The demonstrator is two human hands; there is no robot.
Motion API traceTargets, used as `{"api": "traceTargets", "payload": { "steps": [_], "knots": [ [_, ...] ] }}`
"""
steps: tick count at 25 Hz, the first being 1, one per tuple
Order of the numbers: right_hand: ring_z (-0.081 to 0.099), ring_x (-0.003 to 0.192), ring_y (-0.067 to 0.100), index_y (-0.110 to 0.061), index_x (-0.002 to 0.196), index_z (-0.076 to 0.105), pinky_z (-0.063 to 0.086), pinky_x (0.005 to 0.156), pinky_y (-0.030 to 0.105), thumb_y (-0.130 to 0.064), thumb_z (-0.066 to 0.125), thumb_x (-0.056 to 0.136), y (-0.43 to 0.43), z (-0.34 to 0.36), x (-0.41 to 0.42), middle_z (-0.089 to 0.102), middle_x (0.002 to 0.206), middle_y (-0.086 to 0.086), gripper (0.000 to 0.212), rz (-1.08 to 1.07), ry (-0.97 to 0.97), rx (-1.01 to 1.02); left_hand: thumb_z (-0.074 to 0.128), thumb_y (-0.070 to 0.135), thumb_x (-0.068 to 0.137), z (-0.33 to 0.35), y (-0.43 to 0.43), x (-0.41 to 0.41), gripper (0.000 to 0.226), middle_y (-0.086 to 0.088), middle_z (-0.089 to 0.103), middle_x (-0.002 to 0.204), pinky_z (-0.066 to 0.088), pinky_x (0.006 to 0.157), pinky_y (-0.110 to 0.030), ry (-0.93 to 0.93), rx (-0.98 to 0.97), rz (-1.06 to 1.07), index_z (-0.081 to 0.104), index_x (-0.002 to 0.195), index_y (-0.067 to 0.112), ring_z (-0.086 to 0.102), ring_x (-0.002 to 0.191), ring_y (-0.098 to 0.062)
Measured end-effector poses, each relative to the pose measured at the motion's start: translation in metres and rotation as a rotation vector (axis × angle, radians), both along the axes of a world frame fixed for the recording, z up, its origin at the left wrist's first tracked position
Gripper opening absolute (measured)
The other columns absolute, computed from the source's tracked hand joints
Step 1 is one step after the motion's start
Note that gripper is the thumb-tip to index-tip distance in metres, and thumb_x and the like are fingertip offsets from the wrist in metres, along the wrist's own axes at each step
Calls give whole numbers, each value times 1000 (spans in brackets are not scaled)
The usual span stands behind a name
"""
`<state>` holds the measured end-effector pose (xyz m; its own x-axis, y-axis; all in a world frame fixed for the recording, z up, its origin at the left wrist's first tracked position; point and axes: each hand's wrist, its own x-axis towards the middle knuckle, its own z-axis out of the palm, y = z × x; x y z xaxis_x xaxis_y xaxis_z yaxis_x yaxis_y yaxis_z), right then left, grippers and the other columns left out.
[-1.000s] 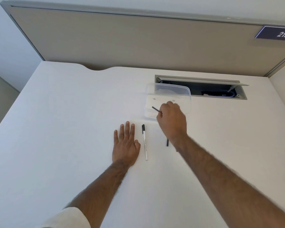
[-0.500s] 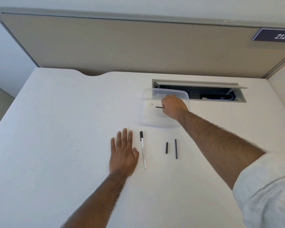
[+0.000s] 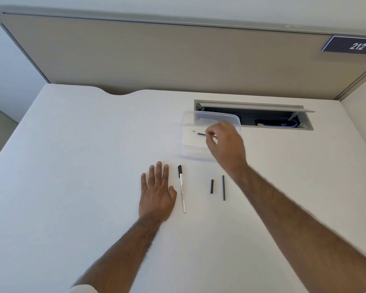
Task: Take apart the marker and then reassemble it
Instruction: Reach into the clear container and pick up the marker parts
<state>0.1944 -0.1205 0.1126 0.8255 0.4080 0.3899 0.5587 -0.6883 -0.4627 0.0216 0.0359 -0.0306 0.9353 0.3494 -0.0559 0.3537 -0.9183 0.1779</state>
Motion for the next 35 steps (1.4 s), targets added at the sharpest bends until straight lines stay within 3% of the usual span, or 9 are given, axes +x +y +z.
{"api": "traceTargets", "payload": {
  "steps": [5,8,16,21,24,27,32,35],
  "knots": [
    [58,99,26,-13,97,66,52,77,40,-28,59,93,5,-55,-101,62,100,4,17,-15,413,-245,17,37,95,5,-1,0,72,-5,-6,171,-3,126,-50,37,-9,0,1,162,18,-6,157,-25],
    [57,103,24,-13,101,64,52,78,38,-38,56,95,13,-75,-130,61,103,3,27,-63,524,-322,16,36,97,8,0,-1,70,-6,-9,170,-5,126,-50,67,-5,-22,-1,162,17,-9,156,-26],
    [59,103,26,-12,104,62,51,77,36,-39,57,94,20,-83,-139,62,106,5,29,-175,556,-335,28,40,107,17,7,-13,63,-4,-5,170,-3,127,-44,39,-106,-94,9,162,16,-7,157,-22],
    [60,99,25,-11,99,64,53,77,37,-29,56,94,18,-82,-141,63,102,4,20,-194,559,-267,49,33,104,34,10,-15,54,-2,28,166,19,123,-36,-54,-191,-171,39,154,15,26,152,-20],
    [58,99,23,-12,96,64,52,75,36,-28,58,93,14,-82,-141,62,100,3,17,-137,502,-261,65,22,97,44,4,-13,46,-3,53,151,36,114,-39,-134,-134,-366,57,142,14,47,140,-23],
    [57,98,20,-14,92,63,49,70,35,-29,61,92,6,-80,-140,61,96,0,15,-49,433,-257,74,13,89,50,0,-10,34,2,73,121,45,103,-39,-206,-96,-477,72,123,16,64,120,-24],
    [55,93,18,-14,91,63,47,64,31,-30,62,92,-16,-74,-133,60,93,-3,16,120,350,-241,64,17,97,60,-4,-8,17,6,74,94,49,91,-33,-182,-172,-493,76,108,23,66,90,-20],
    [56,86,20,-12,84,64,49,71,36,-31,60,97,-34,-69,-124,61,87,0,23,-13,356,-21,59,21,100,64,-8,-10,17,6,71,96,45,78,-29,-154,-236,-397,74,108,23,62,87,-20]
  ]
}}
